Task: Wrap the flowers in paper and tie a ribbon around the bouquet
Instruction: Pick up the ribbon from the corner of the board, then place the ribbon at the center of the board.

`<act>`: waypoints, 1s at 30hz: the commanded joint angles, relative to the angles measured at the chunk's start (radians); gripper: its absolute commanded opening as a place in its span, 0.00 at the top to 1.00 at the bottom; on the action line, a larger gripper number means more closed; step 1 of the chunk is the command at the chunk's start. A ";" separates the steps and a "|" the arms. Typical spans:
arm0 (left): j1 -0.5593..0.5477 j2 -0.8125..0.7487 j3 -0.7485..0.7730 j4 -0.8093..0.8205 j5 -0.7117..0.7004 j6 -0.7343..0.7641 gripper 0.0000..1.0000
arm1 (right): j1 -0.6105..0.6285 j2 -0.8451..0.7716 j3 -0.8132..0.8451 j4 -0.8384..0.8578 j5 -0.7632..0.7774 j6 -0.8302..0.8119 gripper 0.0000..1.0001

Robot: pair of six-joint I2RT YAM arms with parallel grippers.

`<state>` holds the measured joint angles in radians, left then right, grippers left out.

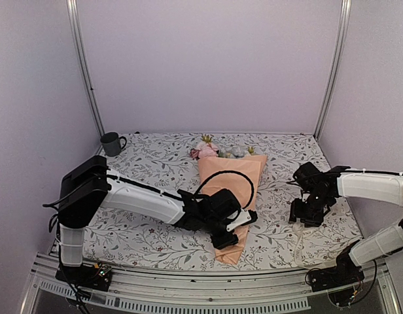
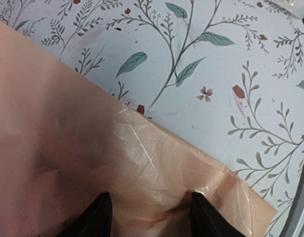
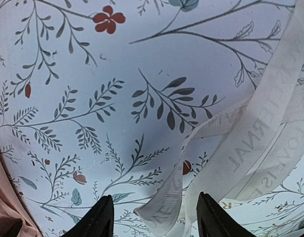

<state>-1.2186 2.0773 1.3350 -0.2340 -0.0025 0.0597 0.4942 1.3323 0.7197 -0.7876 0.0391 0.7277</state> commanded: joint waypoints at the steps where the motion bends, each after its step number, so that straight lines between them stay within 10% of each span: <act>1: -0.012 0.044 -0.011 -0.074 0.033 0.006 0.45 | 0.008 0.029 -0.041 0.088 -0.023 0.005 0.45; 9: -0.012 0.045 -0.009 -0.077 0.032 0.004 0.45 | 0.008 0.086 0.029 0.109 0.024 -0.046 1.00; 21: -0.009 0.050 -0.008 -0.079 0.036 0.005 0.45 | -0.141 -0.231 0.747 0.042 0.246 -0.324 1.00; 30: -0.010 0.052 -0.007 -0.077 0.036 0.002 0.44 | -0.141 -0.364 0.747 0.270 -0.262 -0.417 1.00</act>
<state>-1.2182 2.0796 1.3365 -0.2348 0.0010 0.0597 0.3523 0.9096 1.5745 -0.5182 0.0441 0.3542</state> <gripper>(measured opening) 0.554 0.008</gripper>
